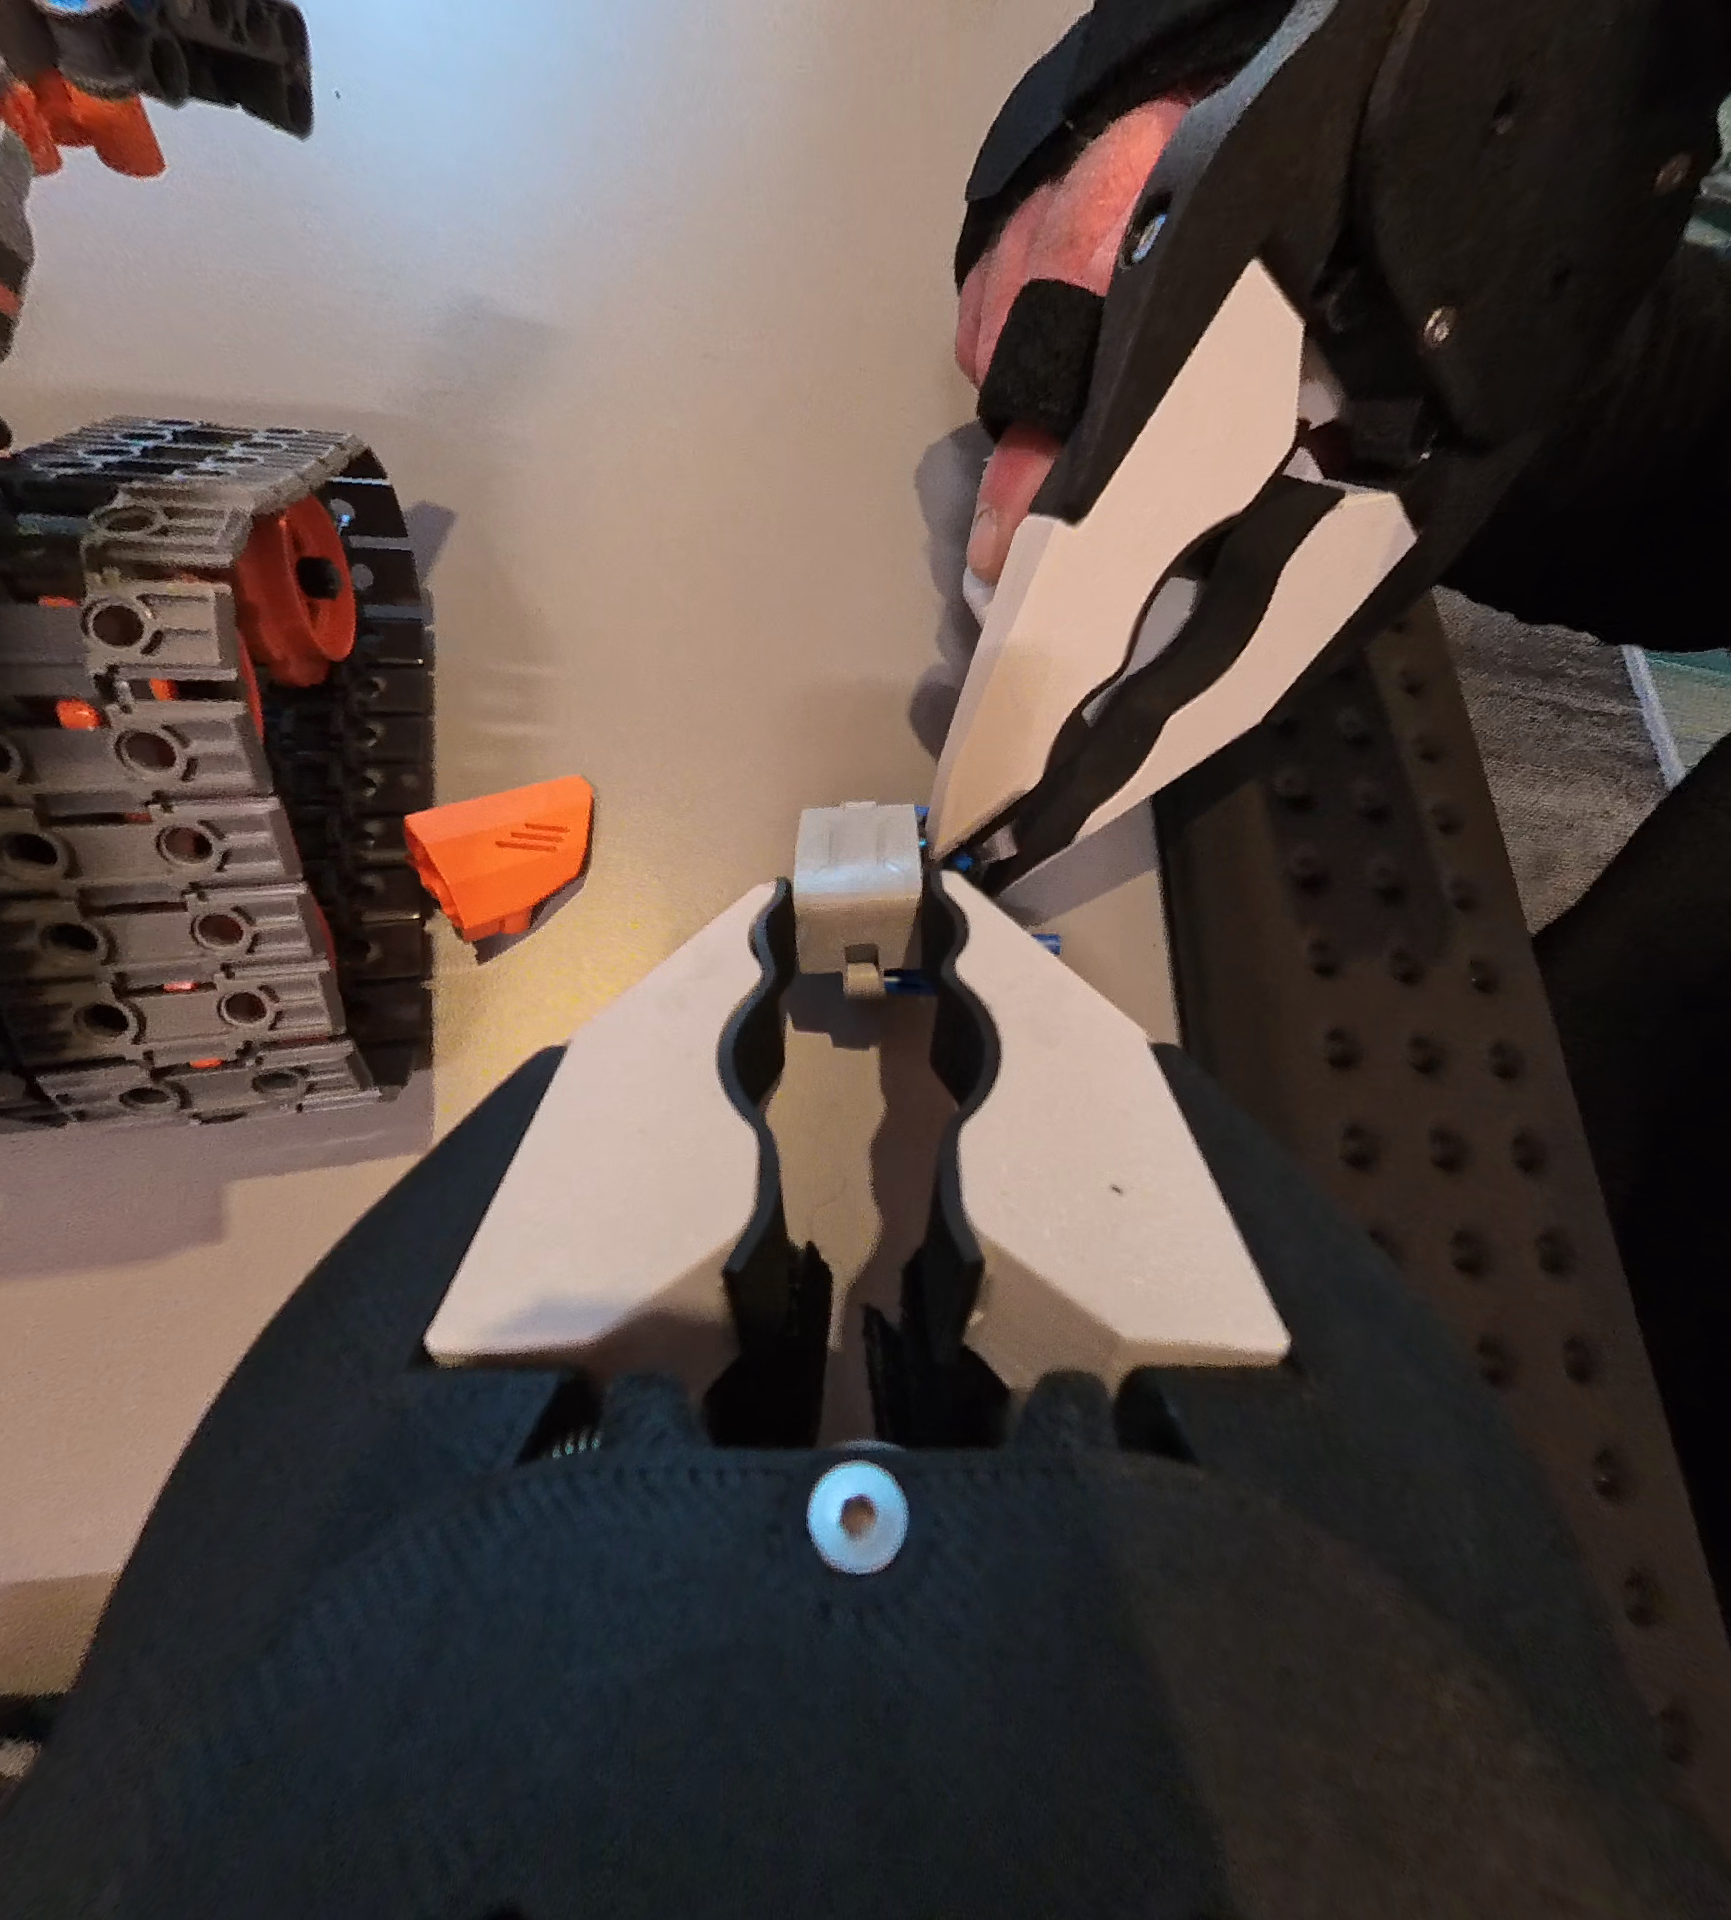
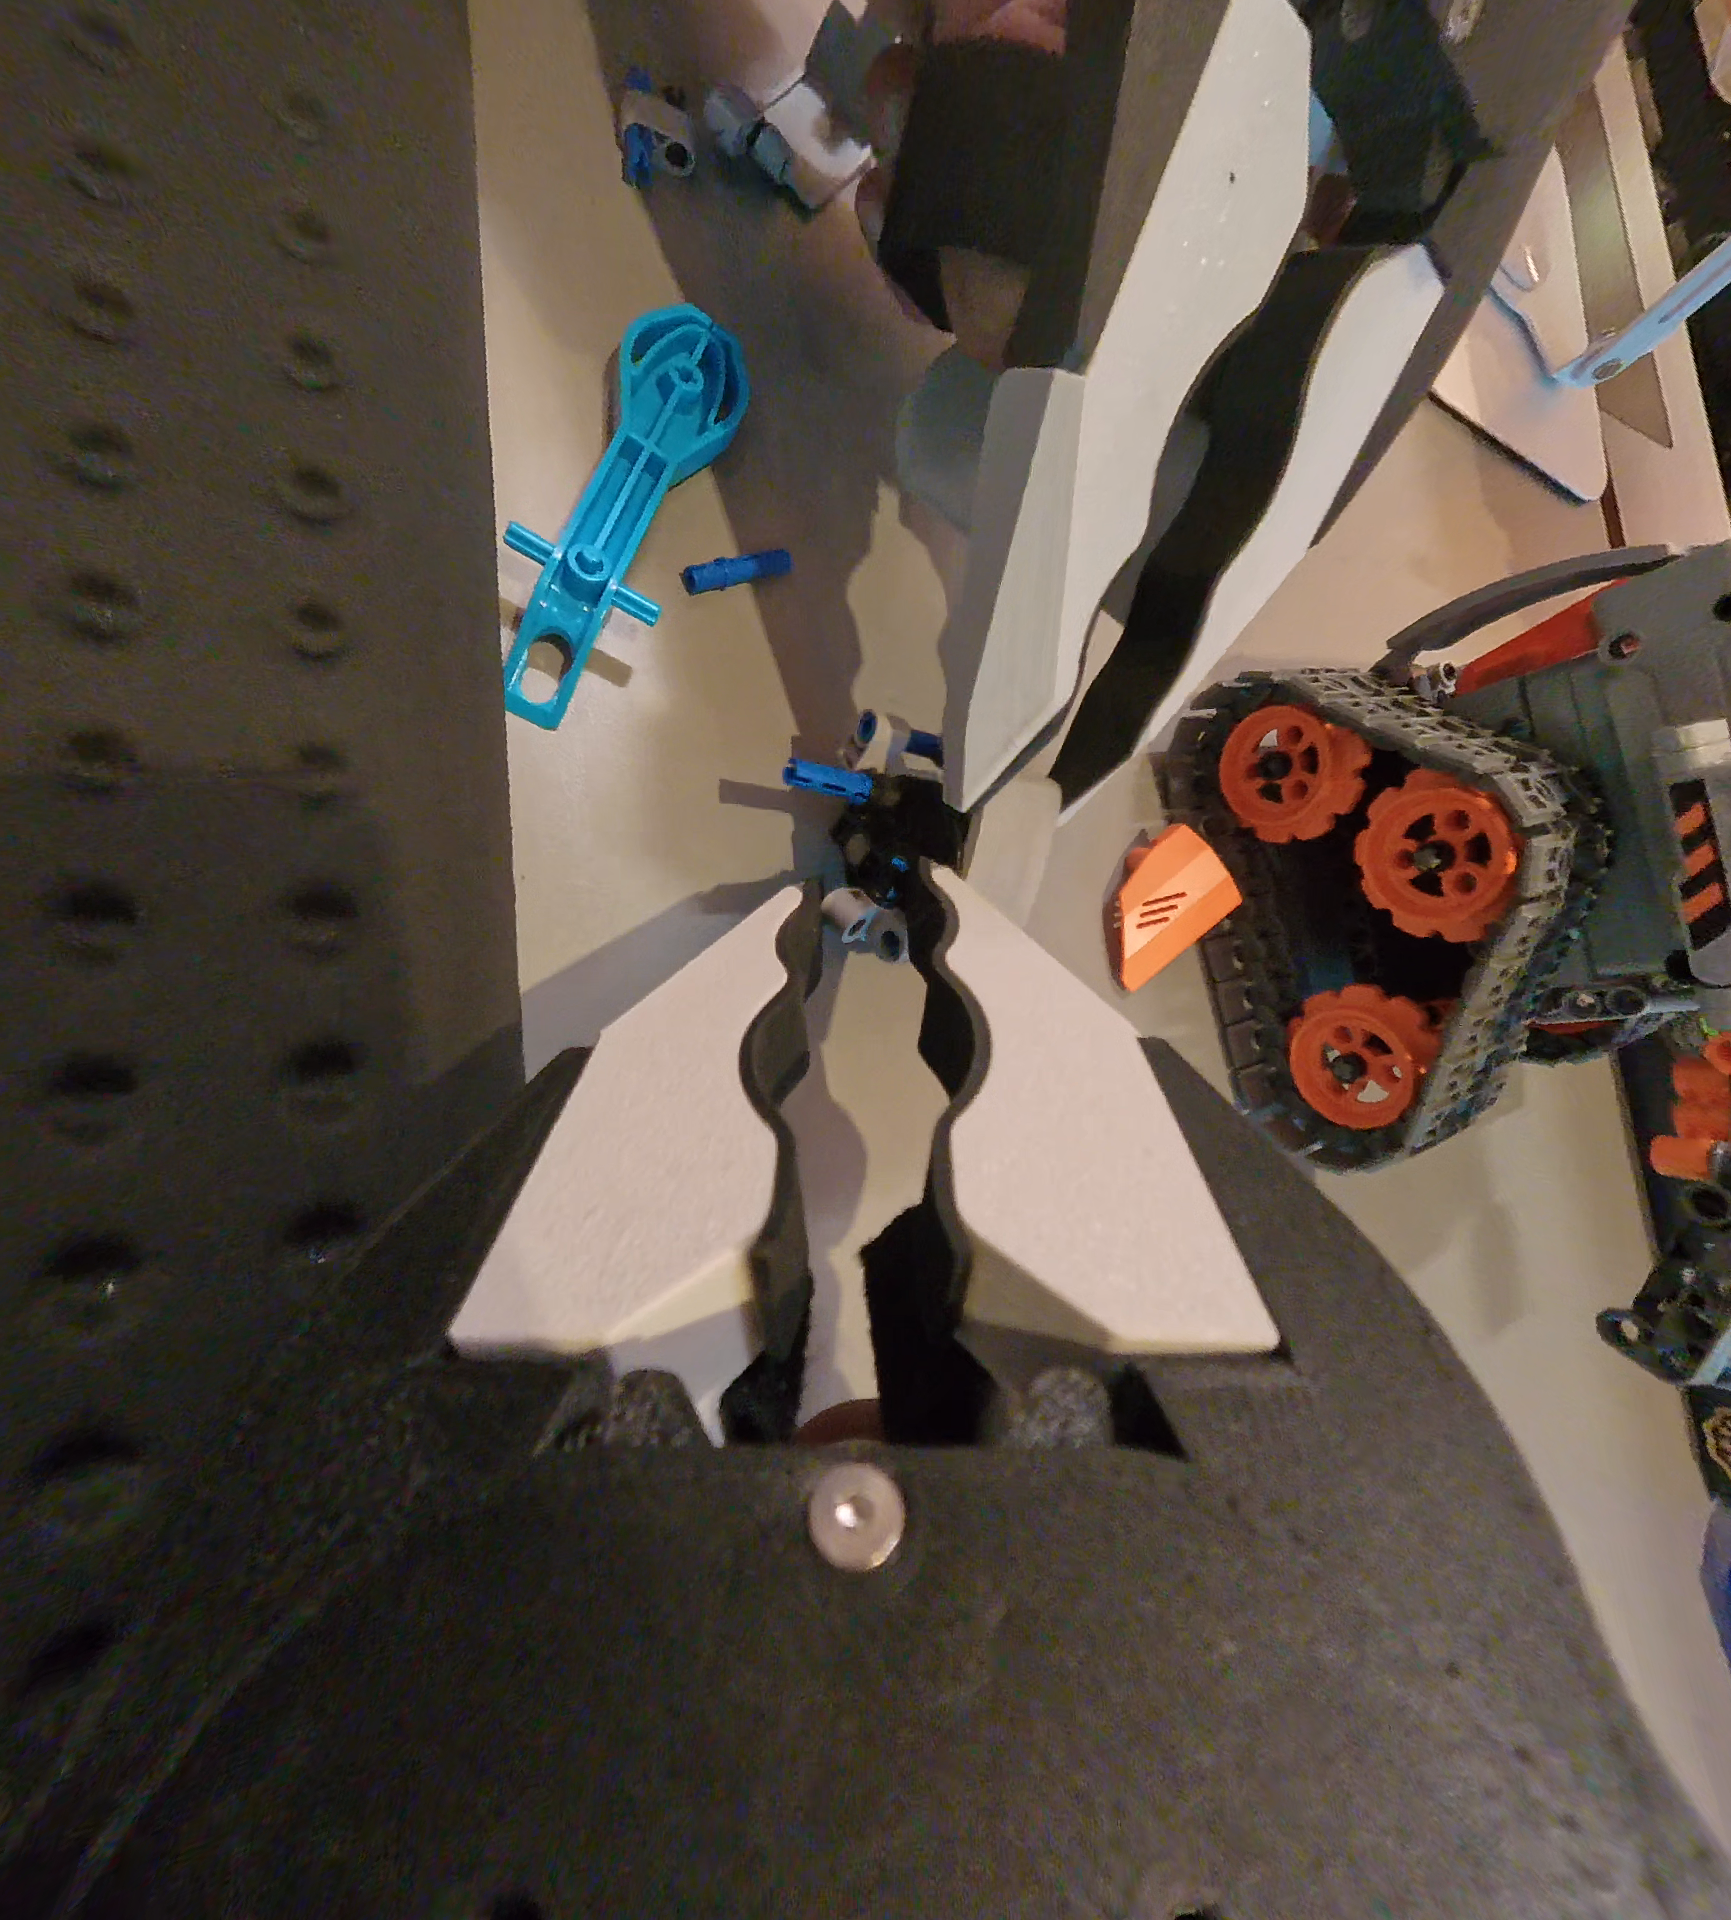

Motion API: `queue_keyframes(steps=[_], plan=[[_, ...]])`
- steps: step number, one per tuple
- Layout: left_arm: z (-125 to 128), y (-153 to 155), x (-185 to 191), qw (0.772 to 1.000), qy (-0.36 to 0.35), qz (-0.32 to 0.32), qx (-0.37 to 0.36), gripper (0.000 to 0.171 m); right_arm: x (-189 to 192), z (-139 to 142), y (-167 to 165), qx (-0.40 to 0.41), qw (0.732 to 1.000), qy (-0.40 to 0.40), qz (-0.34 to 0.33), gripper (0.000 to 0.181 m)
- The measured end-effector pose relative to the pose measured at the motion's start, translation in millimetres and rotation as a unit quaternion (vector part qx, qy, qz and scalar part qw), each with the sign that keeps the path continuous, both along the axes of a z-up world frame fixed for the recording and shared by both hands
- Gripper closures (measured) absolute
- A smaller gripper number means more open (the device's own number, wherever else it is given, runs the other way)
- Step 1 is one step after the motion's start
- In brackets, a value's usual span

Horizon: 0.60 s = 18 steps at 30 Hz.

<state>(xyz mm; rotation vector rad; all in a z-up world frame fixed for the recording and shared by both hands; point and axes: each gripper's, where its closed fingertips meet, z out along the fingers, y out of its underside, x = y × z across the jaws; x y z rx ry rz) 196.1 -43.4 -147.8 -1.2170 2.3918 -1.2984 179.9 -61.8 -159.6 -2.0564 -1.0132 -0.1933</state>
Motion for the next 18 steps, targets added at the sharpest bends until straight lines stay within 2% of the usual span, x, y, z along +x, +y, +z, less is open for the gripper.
queue_keyframes(steps=[4, 5, 6, 7, 9, 11, 13, 15, 16, 18], plan=[[4, -10, -1, 1.0, -0.001, -0.014, -0.009, 0.15, -13, -11, -3, -0.031, 0.999, -0.003, 0.025, 0.168], [9, -20, 0, 1.0, -0.006, -0.017, -0.025, 0.151, -22, -18, -4, -0.045, 0.998, -0.01, 0.043, 0.181], [12, -20, 4, 0.999, -0.025, -0.013, -0.013, 0.171, -24, -18, -2, -0.042, 0.998, -0.019, 0.048, 0.181], [9, -12, 8, 0.999, -0.031, -0.006, 0.016, 0.171, -23, -18, -1, -0.042, 0.998, -0.015, 0.045, 0.181], [14, -5, 10, 0.999, -0.018, 0.011, -0.027, 0.171, -15, -18, -1, -0.041, 0.999, -0.008, 0.029, 0.181], [0, 4, 11, 1.0, -0.012, 0.014, 0.011, 0.171, -14, -18, 1, -0.041, 0.999, -0.003, 0.021, 0.181], [-2, 4, 14, 1.0, -0.015, 0.023, -0.002, 0.171, -15, -18, 2, -0.039, 0.999, -0.003, 0.018, 0.181], [-3, 9, 16, 0.998, -0.029, 0.025, 0.042, 0.171, -13, -18, 2, -0.038, 0.999, 0.003, 0.013, 0.181], [-1, 6, 15, 0.999, -0.025, 0.02, 0.038, 0.171, -10, -18, 2, -0.037, 0.999, 0.004, 0.01, 0.181], [-11, 9, 14, 0.997, -0.015, 0.011, 0.069, 0.171, -6, -17, 2, -0.035, 0.999, 0.007, 0.009, 0.181]])
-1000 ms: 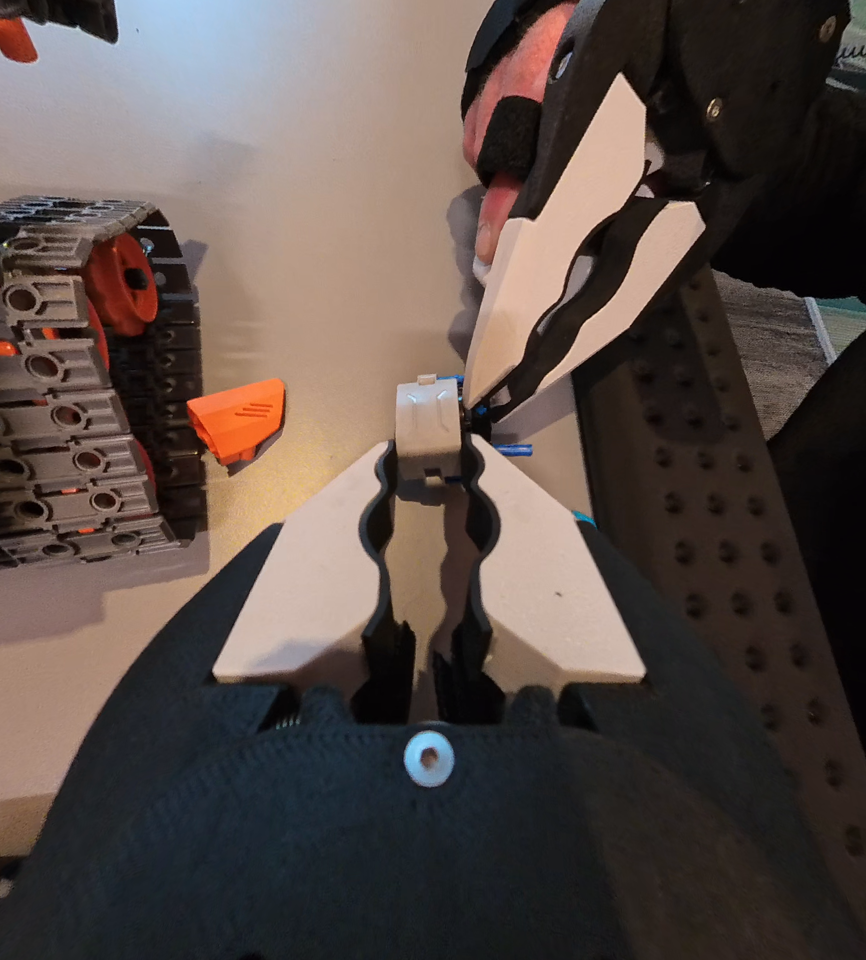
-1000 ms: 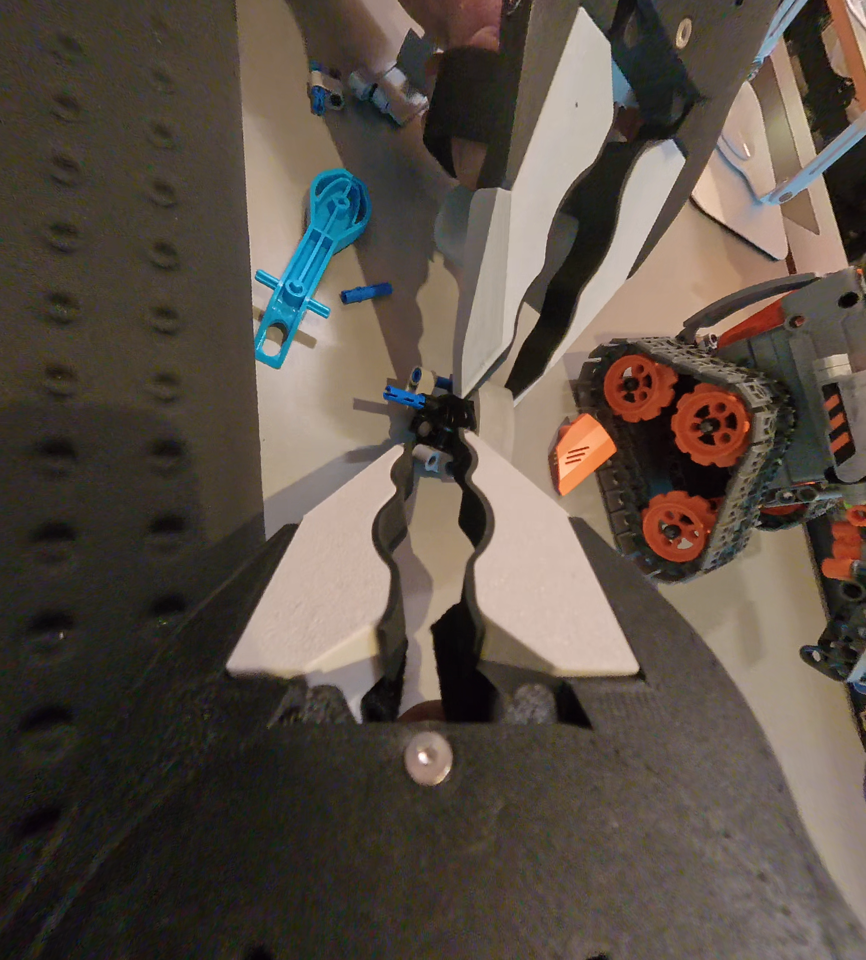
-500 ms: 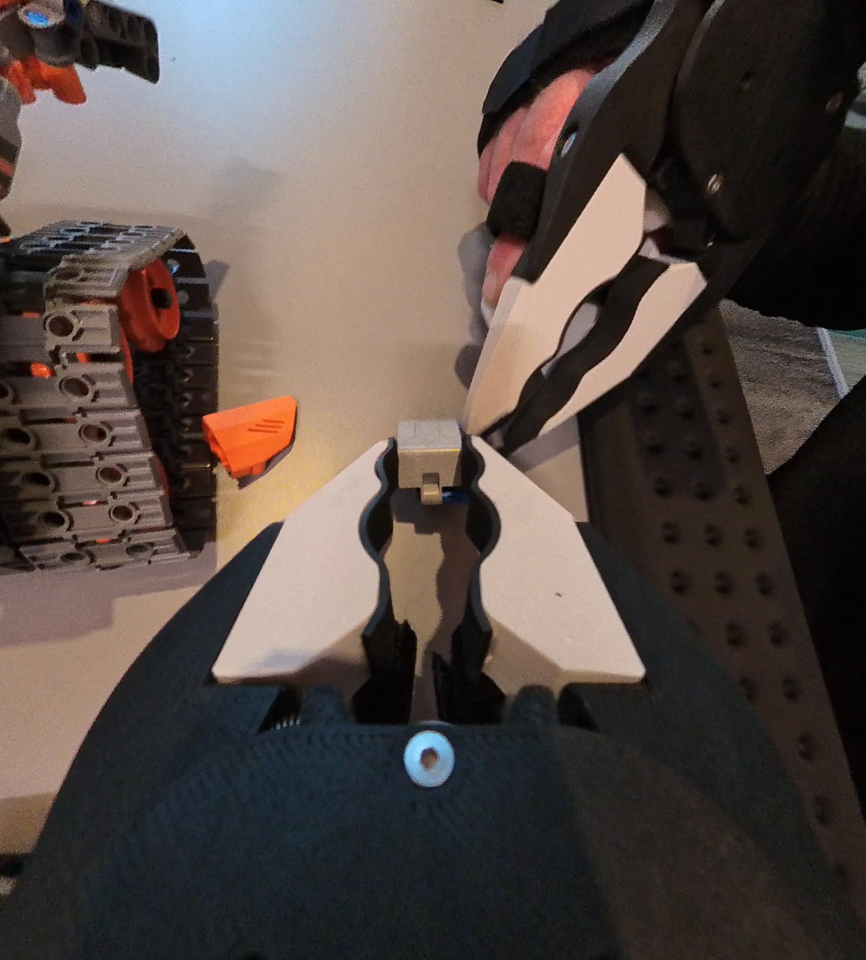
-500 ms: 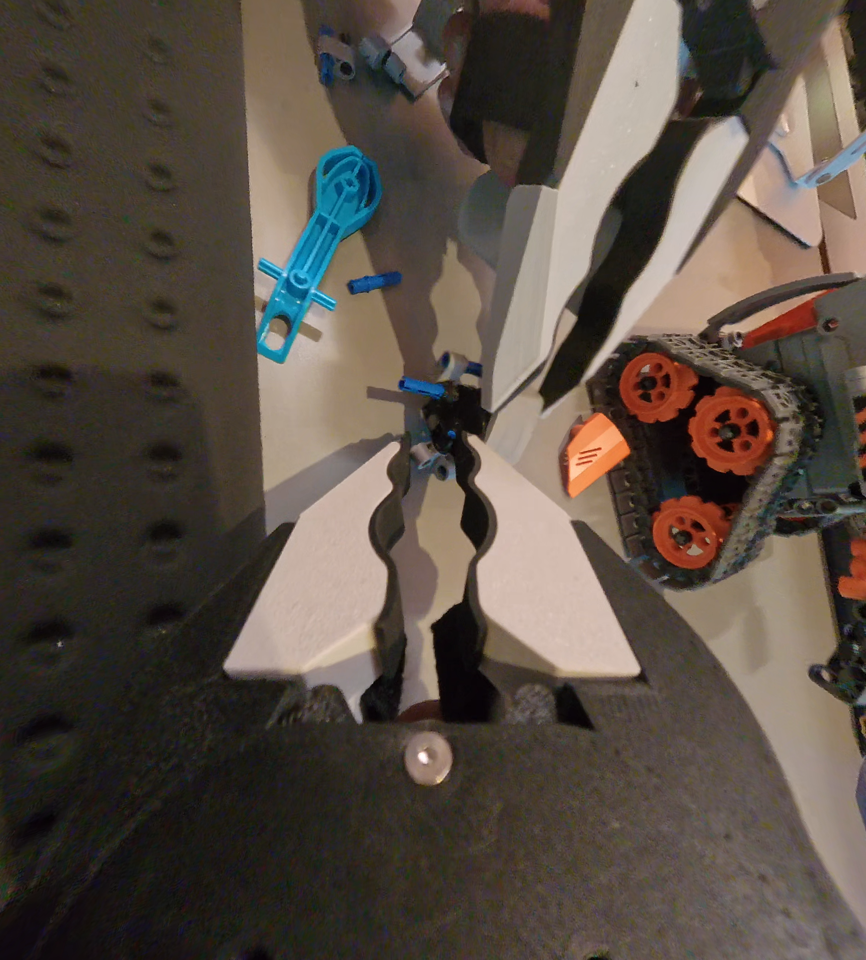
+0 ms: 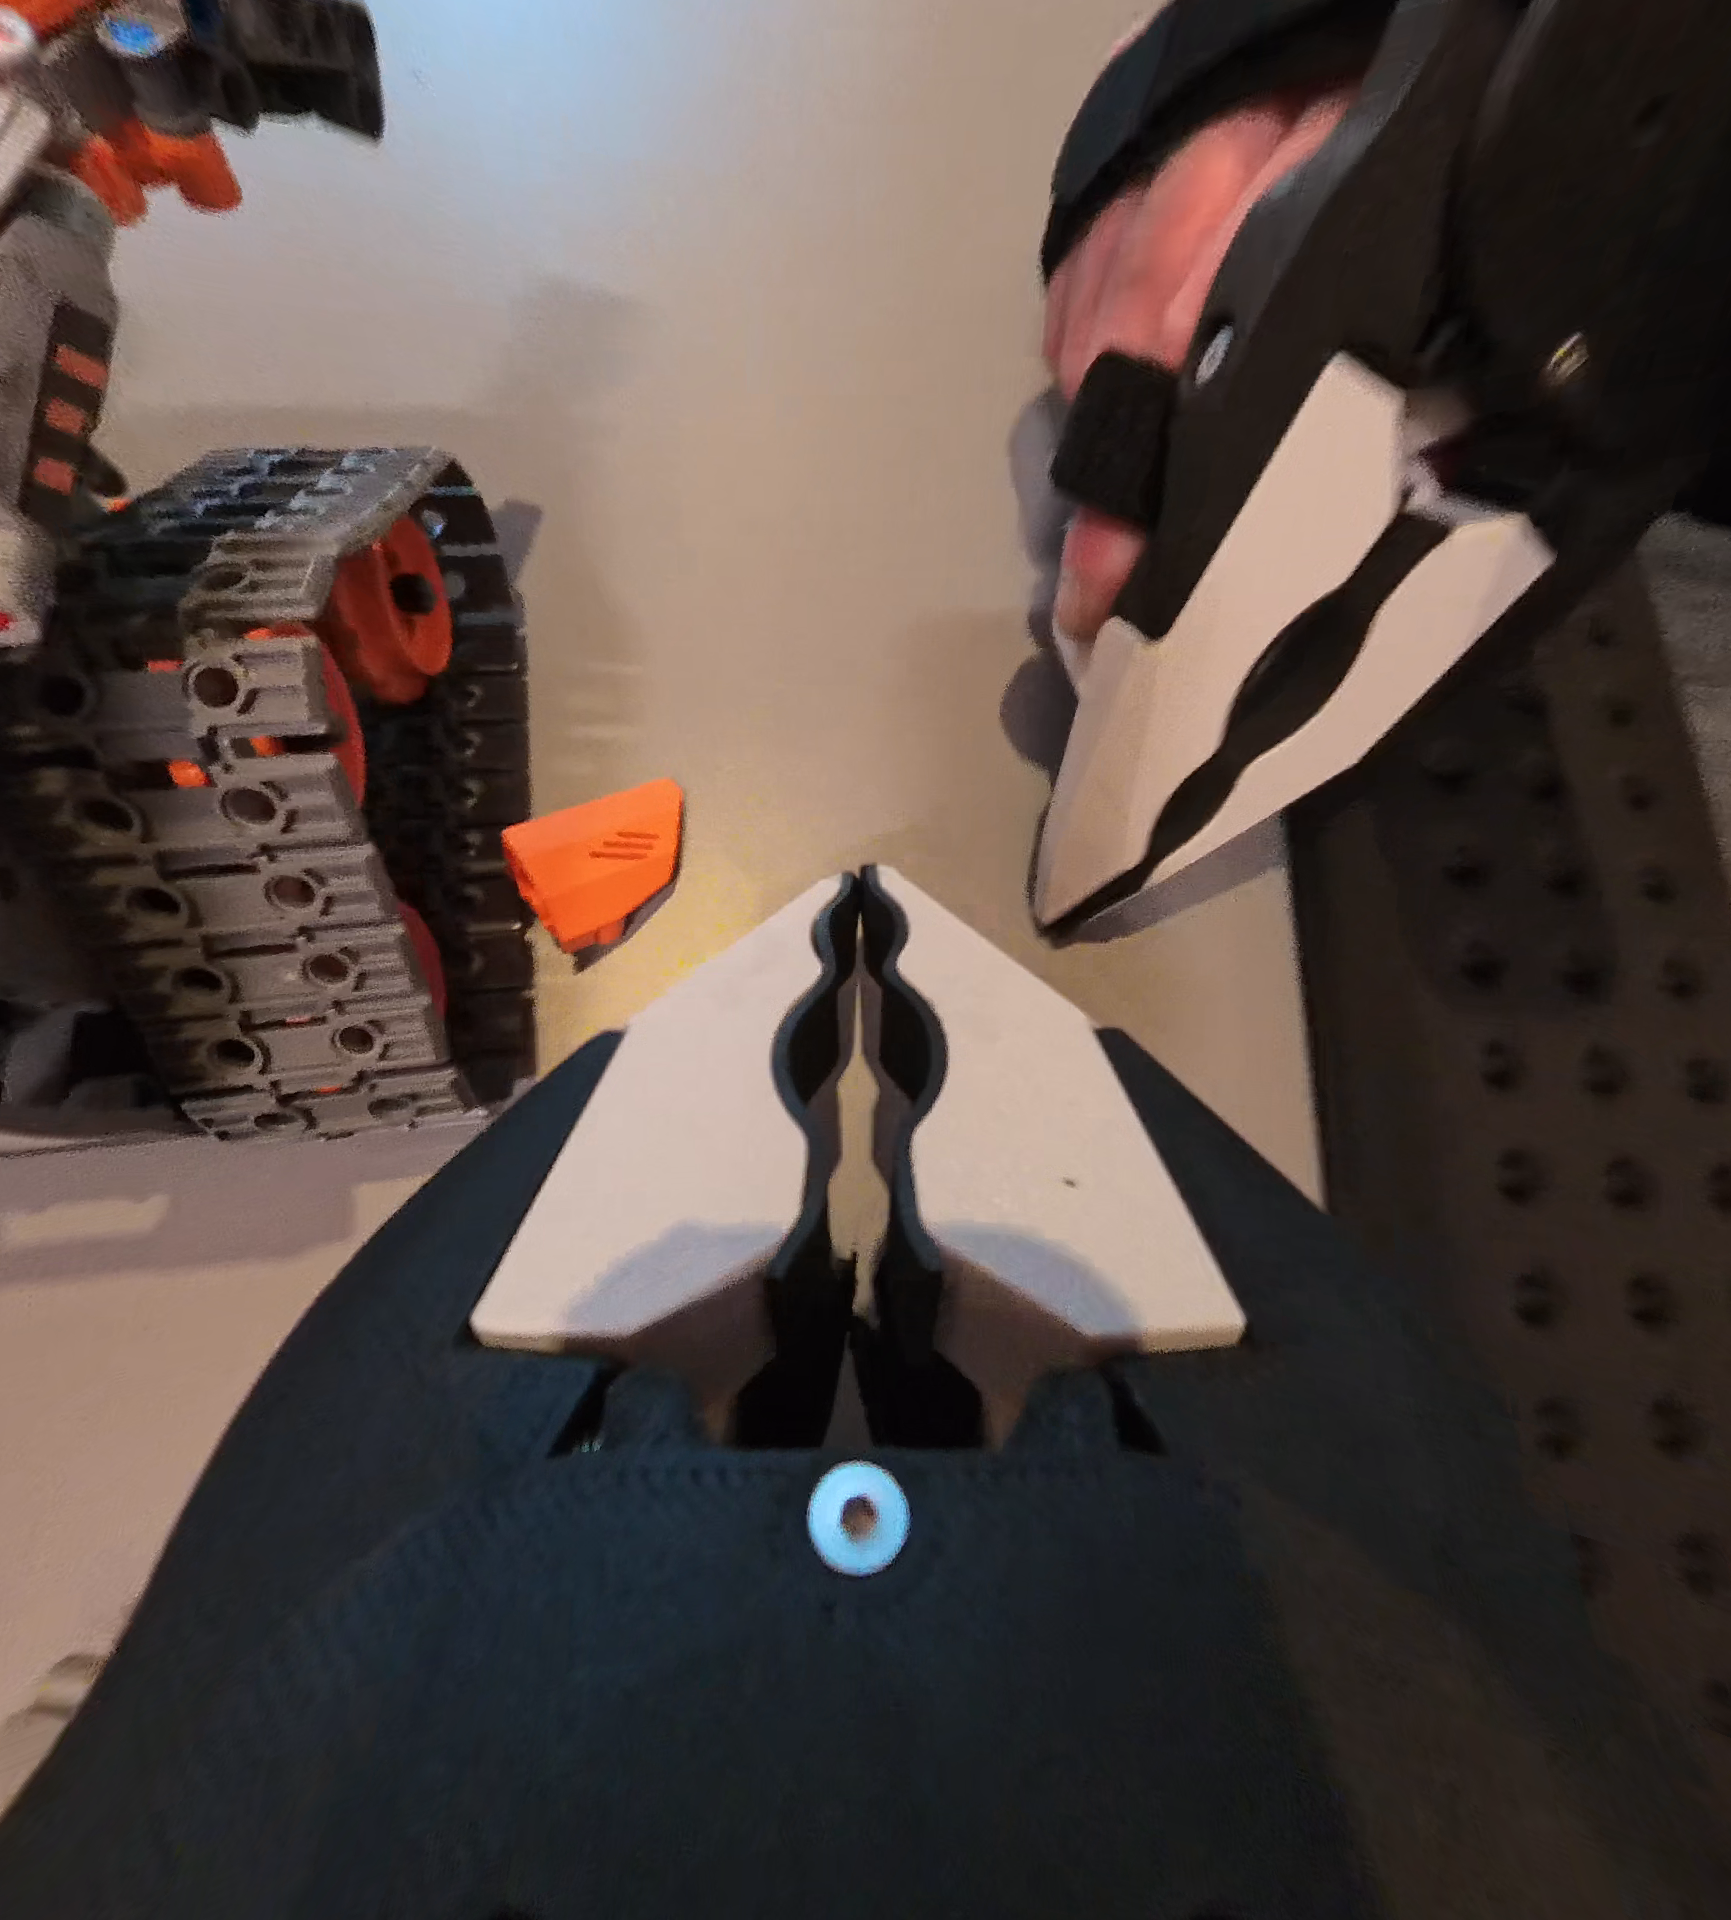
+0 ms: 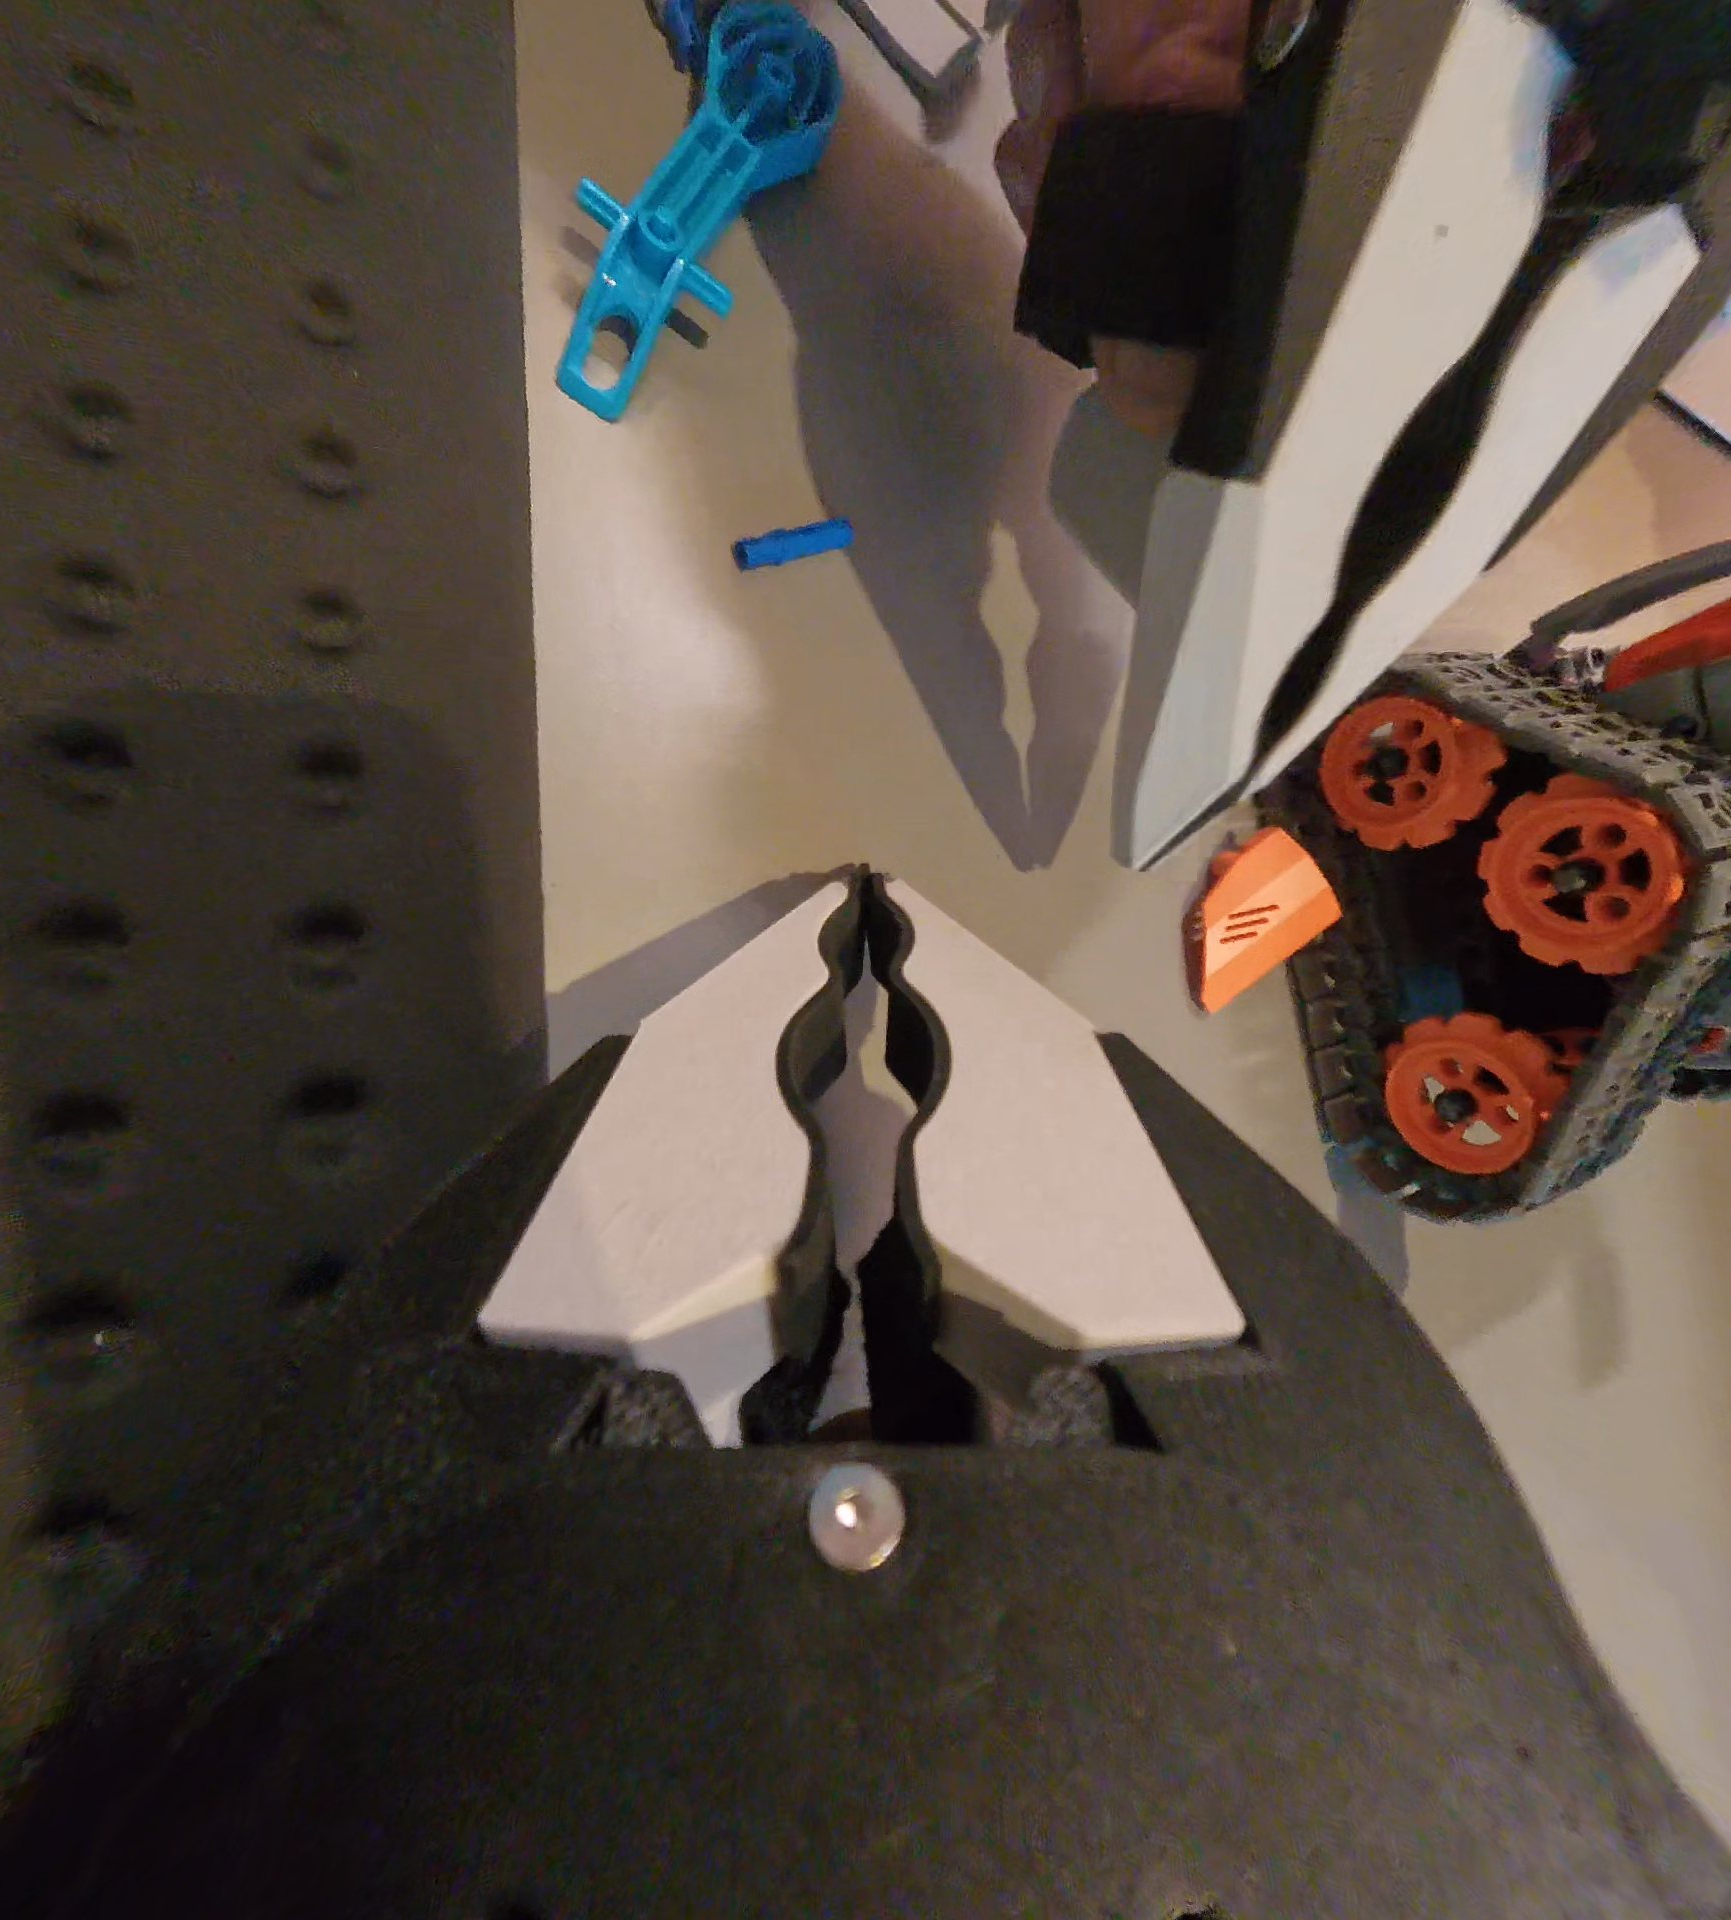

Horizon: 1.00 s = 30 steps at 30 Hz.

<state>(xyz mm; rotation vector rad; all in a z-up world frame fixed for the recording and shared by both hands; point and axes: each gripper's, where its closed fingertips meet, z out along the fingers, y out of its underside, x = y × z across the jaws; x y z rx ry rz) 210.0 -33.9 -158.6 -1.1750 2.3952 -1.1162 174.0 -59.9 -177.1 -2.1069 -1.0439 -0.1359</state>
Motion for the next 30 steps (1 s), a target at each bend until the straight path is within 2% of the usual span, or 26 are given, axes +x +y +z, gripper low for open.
queue_keyframes(steps=[7, 10, 13, 16, 20, 23, 26, 28, 30], plan=[[-2, 12, 2, 0.999, -0.003, -0.017, 0.029, 0.171, 12, 9, 9, 0.03, 0.999, 0.009, -0.009, 0.181], [1, 8, 1, 0.999, -0.016, -0.033, 0.04, 0.171, 18, 14, 14, 0.046, 0.999, 0.015, -0.021, 0.171], [1, 7, 0, 0.995, -0.034, -0.045, 0.08, 0.171, 25, 13, 18, 0.05, 0.998, 0.007, -0.037, 0.15], [-2, 6, -1, 0.993, -0.034, -0.05, 0.099, 0.171, 34, 13, 18, 0.056, 0.997, -0.002, -0.055, 0.143], [-12, 11, 1, 0.984, -0.052, -0.064, 0.156, 0.171, 34, 44, 16, 0.133, 0.989, -0.022, -0.066, 0.147], [-18, 9, 4, 0.981, -0.06, -0.071, 0.17, 0.171, 4, 72, 5, 0.194, 0.978, -0.015, -0.071, 0.151], [-15, 3, 4, 0.977, -0.077, -0.081, 0.182, 0.171, -55, 97, -21, 0.251, 0.966, 0.022, -0.059, 0.154], [-15, 2, 6, 0.974, -0.083, -0.083, 0.195, 0.171, -101, 98, -41, 0.257, 0.964, 0.06, -0.034, 0.156], [-15, 1, 8, 0.973, -0.083, -0.08, 0.198, 0.171, -131, 87, -57, 0.244, 0.967, 0.072, -0.027, 0.156]])
